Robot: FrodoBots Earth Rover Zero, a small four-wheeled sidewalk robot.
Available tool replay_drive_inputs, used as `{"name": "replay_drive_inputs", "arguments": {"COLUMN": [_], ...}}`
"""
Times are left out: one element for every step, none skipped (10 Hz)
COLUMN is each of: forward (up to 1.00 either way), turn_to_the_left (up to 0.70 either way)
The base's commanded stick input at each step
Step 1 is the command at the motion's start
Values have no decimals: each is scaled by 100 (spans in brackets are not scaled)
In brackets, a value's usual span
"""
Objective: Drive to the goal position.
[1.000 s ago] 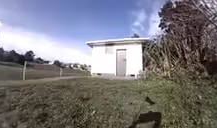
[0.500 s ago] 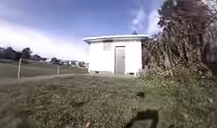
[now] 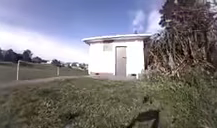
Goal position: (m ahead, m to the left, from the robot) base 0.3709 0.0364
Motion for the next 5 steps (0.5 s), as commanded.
{"name": "replay_drive_inputs", "arguments": {"forward": [70, 70, 70, 70, 70], "turn_to_the_left": [0, 0, 0, -20, -28]}}
